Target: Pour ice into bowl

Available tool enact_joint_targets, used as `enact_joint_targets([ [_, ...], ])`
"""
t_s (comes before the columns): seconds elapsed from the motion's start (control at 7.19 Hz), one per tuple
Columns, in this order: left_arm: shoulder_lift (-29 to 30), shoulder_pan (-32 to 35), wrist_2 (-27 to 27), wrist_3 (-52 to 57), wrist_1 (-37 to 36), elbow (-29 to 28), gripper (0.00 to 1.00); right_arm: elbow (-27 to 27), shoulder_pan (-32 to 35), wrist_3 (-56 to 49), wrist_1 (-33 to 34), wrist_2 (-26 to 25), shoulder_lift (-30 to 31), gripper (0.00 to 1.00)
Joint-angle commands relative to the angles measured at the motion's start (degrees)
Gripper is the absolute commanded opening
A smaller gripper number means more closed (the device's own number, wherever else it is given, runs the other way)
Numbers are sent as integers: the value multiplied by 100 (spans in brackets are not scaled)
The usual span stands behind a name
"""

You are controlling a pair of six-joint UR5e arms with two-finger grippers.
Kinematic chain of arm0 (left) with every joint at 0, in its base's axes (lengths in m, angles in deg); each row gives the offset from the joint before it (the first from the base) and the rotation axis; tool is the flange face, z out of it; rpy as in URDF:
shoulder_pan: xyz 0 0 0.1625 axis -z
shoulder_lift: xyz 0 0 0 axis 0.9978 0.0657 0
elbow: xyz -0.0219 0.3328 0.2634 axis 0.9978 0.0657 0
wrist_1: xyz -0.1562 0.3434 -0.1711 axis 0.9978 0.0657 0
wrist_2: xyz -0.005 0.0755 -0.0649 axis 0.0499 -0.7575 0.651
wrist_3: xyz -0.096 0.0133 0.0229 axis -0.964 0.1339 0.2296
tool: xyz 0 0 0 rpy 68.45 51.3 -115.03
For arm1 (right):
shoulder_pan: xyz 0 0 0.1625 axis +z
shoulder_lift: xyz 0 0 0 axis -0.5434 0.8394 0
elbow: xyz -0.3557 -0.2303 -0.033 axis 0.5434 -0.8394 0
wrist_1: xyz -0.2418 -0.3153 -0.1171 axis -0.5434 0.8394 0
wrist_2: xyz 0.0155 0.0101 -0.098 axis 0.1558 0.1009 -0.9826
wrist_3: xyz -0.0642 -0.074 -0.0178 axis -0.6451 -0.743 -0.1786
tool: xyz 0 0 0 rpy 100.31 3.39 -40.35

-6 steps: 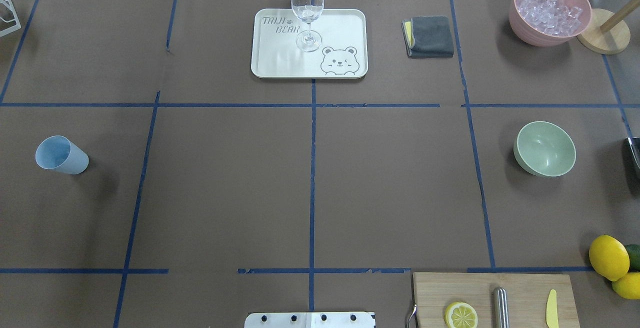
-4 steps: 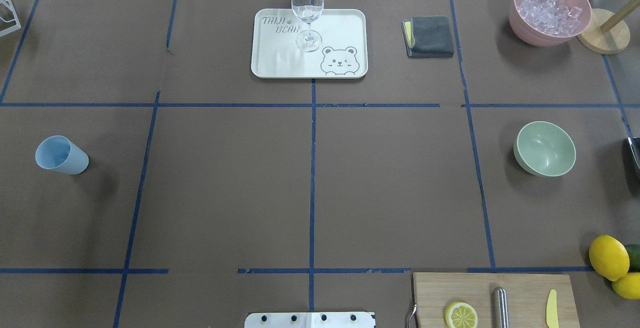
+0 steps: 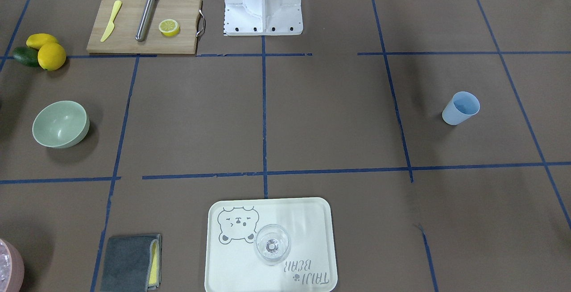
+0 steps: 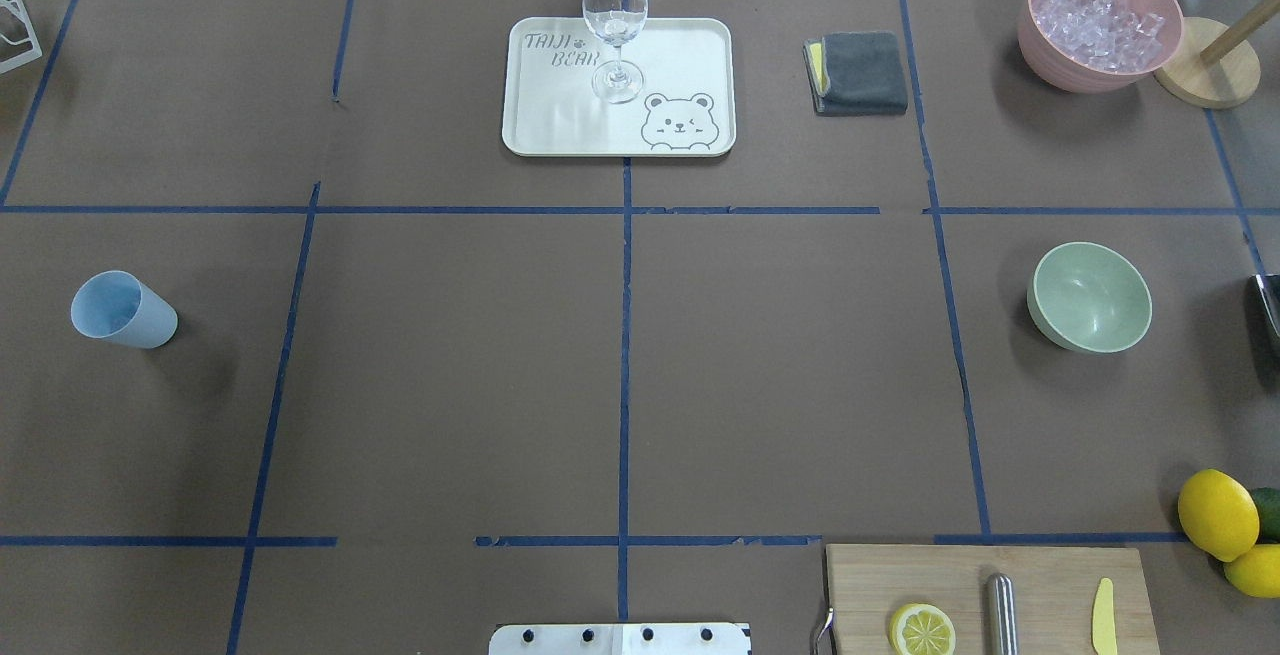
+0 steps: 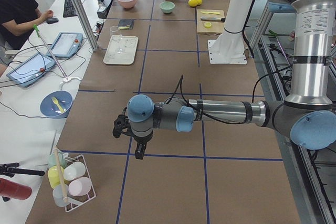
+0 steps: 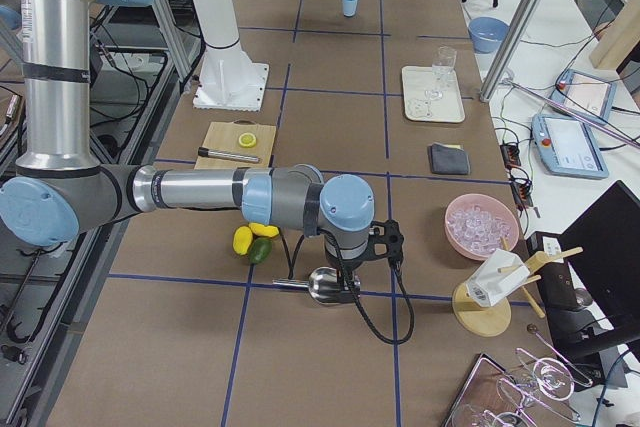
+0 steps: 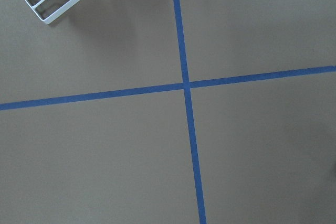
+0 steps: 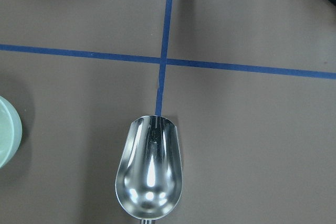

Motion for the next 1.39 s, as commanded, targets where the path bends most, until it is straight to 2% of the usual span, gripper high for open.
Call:
enact_joint_targets([
  [0.0, -7, -115, 29, -453, 136, 764, 100, 237, -19, 10, 19, -38, -193, 100],
  [0.14, -120, -299, 12, -988, 554, 1090, 100, 220, -28, 80, 19, 58, 32, 100],
  [0.28, -295, -562, -23, -1585, 1133, 1267, 100, 229, -98, 759, -16, 259, 138, 100],
  [0.42, -488, -843, -41, -2244, 1791, 1338, 100, 246, -499, 1175, -425, 391, 174, 100],
  [0.56, -534, -1098, -163, -2746, 2033, 1426, 100, 238, -929, 1762, -891, 375, 209, 100],
  [0.69, -630, -1536, -739, -3213, 2035, 1758, 100, 220, -1299, 2568, -1591, 340, 262, 100],
  [0.83, -909, -1784, -1066, -3287, 2044, 2161, 100, 211, -1659, 3203, -2112, 331, 332, 100],
  [0.97, -956, -1821, -1096, -3462, 2044, 2348, 100, 211, -2080, 3931, -2604, 322, 333, 100],
  [1.11, -956, -2117, -1200, -3907, 2183, 2428, 100, 203, -2563, 4669, -3105, 113, 341, 100],
  [1.25, -1078, -2372, -1584, -4199, 2533, 2429, 100, 124, -2812, 5077, -3502, -106, 341, 100],
])
